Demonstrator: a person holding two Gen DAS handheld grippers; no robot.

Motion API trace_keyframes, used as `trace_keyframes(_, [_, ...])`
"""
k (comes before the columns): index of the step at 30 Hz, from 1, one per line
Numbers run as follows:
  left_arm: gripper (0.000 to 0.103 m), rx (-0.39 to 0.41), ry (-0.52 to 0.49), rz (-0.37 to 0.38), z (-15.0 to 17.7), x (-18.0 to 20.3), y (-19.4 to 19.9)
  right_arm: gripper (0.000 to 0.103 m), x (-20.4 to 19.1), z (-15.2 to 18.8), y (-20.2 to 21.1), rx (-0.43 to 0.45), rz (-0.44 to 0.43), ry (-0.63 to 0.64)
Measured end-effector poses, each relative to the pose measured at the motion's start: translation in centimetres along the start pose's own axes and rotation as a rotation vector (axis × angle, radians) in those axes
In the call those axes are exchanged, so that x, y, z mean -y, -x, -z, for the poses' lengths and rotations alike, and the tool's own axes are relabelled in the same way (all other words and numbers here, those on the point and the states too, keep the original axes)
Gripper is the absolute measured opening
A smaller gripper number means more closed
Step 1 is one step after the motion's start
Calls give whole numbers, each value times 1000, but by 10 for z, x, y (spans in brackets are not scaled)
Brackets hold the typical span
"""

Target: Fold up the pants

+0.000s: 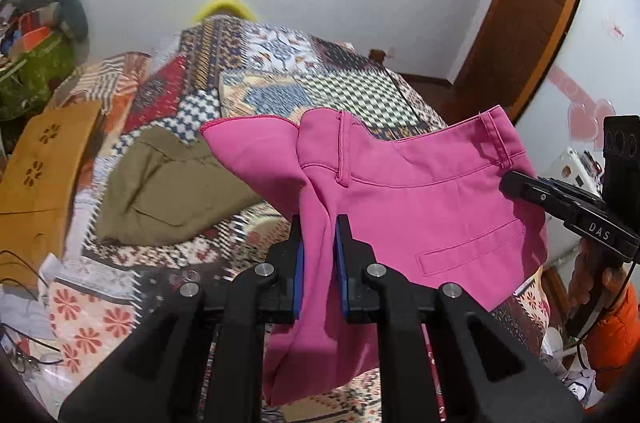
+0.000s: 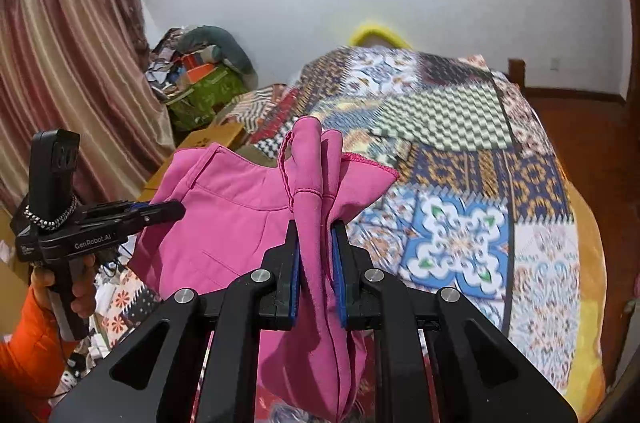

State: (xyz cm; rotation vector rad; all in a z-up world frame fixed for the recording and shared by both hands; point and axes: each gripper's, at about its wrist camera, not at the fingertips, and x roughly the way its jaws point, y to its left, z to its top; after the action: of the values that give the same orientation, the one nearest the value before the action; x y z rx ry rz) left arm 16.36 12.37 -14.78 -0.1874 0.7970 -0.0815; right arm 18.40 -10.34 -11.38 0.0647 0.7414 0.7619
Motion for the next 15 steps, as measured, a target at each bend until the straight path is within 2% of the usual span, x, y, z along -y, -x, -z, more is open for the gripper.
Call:
trace_keyframes(8, [13, 76, 26, -51, -21, -37, 28, 12, -31, -30, -22, 34, -32, 73])
trace_keyframes(15, [13, 116, 51, -95, -36, -72, 37, 12, -56, -52, -49, 46, -62, 124])
